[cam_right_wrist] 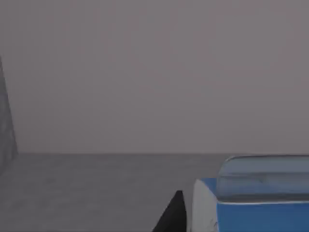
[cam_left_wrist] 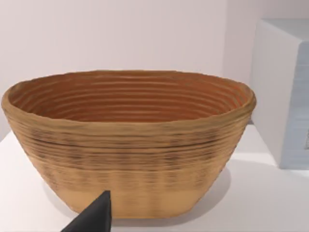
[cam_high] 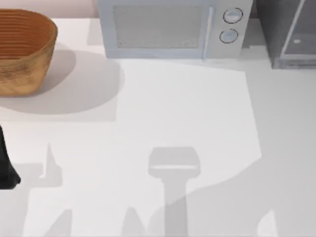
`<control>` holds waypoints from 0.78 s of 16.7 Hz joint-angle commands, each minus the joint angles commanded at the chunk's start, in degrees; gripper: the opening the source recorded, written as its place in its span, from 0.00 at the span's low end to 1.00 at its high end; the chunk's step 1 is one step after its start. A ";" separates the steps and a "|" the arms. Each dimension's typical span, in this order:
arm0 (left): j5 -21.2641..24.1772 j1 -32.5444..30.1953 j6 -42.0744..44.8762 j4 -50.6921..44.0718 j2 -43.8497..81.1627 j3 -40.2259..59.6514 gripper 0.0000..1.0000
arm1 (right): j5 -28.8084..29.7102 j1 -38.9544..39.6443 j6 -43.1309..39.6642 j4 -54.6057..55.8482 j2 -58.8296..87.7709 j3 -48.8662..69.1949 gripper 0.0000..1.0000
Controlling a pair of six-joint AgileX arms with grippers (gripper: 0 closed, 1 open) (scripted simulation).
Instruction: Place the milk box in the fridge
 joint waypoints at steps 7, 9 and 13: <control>0.00 0.00 0.00 0.00 0.00 0.00 1.00 | 1.85 1.62 -0.11 -10.68 6.26 16.82 0.00; 0.00 0.00 0.00 0.00 0.00 0.00 1.00 | 1.92 1.67 -0.11 -11.05 6.53 17.19 0.00; 0.00 0.00 0.00 0.00 0.00 0.00 1.00 | 1.92 1.67 -0.11 -11.05 6.53 17.19 0.15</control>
